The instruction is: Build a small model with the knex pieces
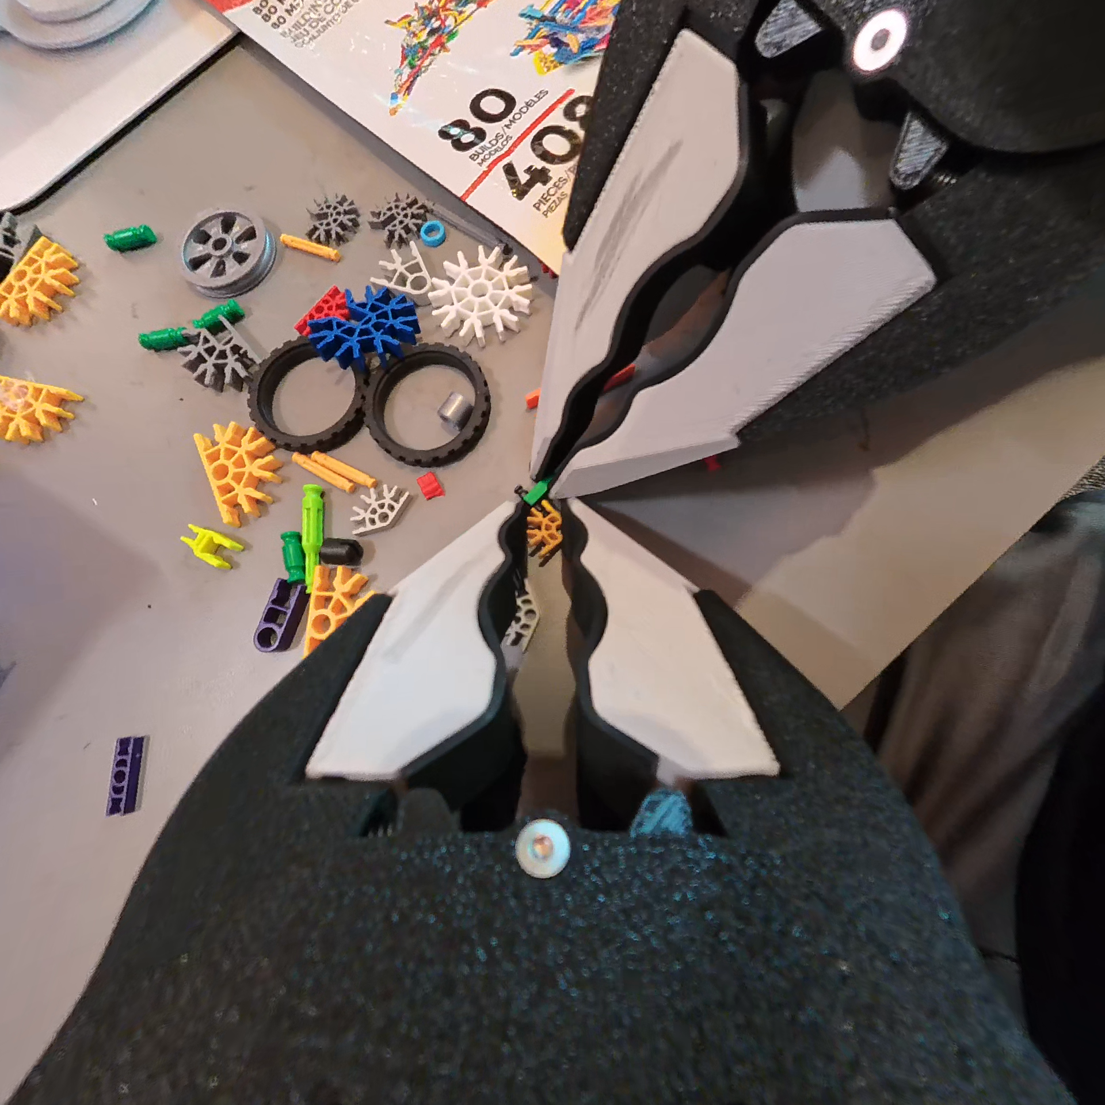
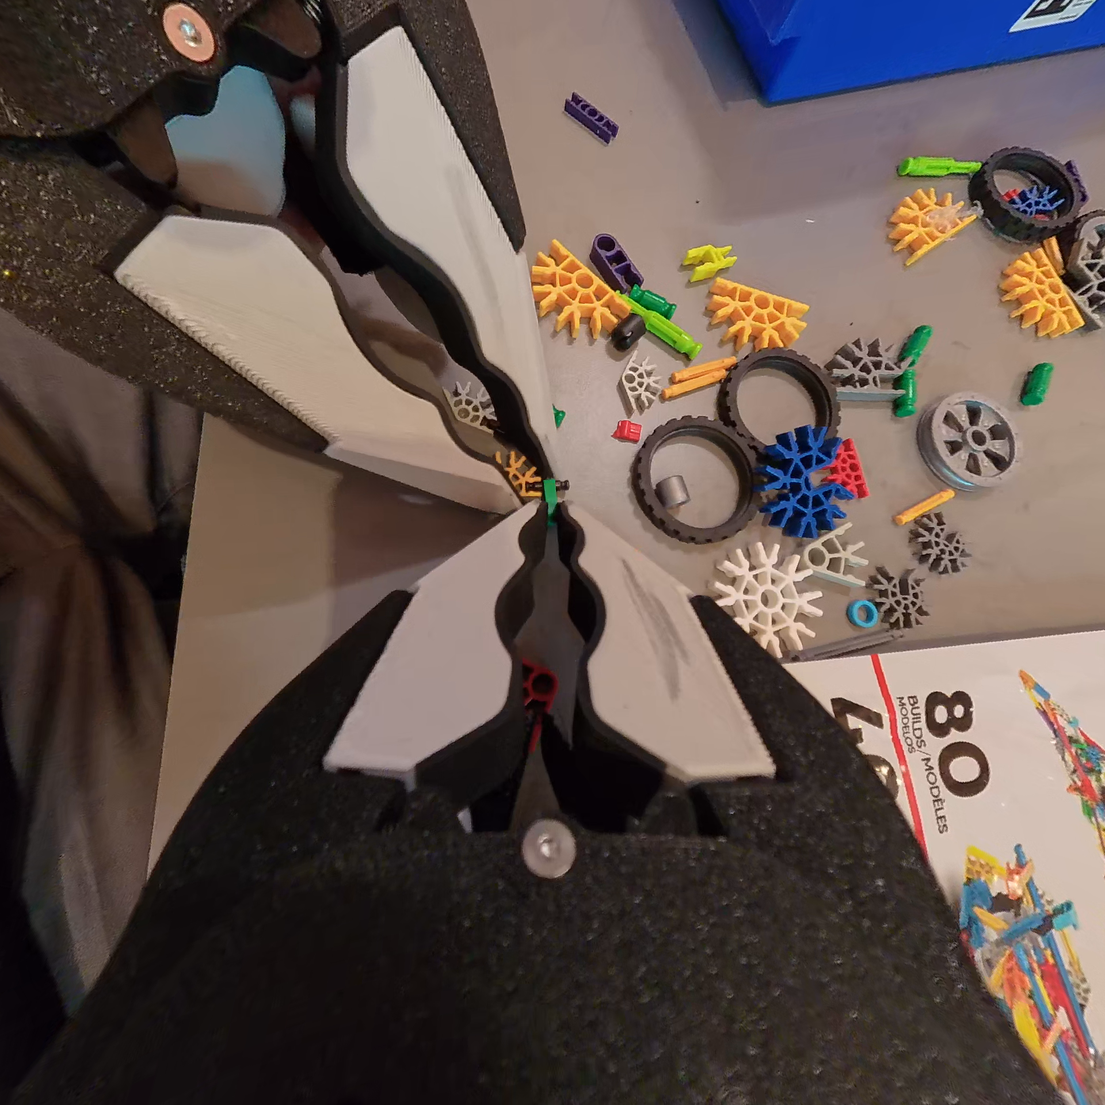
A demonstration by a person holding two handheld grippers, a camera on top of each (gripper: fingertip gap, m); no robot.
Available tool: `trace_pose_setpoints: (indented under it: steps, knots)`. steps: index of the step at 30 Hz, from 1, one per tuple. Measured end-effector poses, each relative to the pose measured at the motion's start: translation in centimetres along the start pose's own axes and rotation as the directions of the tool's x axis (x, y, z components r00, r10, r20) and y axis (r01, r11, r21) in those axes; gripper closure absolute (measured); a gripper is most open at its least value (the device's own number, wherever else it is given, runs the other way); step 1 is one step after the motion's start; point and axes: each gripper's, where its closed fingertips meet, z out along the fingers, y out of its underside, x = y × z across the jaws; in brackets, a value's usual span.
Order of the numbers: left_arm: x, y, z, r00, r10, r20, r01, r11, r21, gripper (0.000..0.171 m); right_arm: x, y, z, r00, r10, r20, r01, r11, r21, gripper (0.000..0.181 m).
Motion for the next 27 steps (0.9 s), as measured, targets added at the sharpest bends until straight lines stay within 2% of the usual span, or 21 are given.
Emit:
trace_pose_setpoints:
  steps: [14,18,21,27]
  knots:
    - [-0.1,0.0,0.0,0.998,0.037,-0.051,-0.036,0.999,0.005,0.163,-0.1,0.1,-0.1,0.998,0.01,0.063,-0.011,1.0,0.012,0.18]
    - [-0.1,-0.1,0.1,0.995,0.068,-0.077,-0.067,0.998,0.011,0.163,0.1,0.6,-0.7,0.994,-0.006,0.113,0.007,1.0,-0.001,0.168]
    - [-0.1,-0.1,0.2,0.991,0.086,-0.102,-0.085,0.996,0.015,0.163,-0.1,1.0,-1.0,0.986,-0.026,0.167,0.026,1.0,0.0,0.176]
    - [0.1,-0.3,0.3,0.987,0.103,-0.12,-0.101,0.995,0.019,0.163,0.0,0.8,-0.7,0.987,-0.065,0.146,0.065,0.998,0.01,0.181]
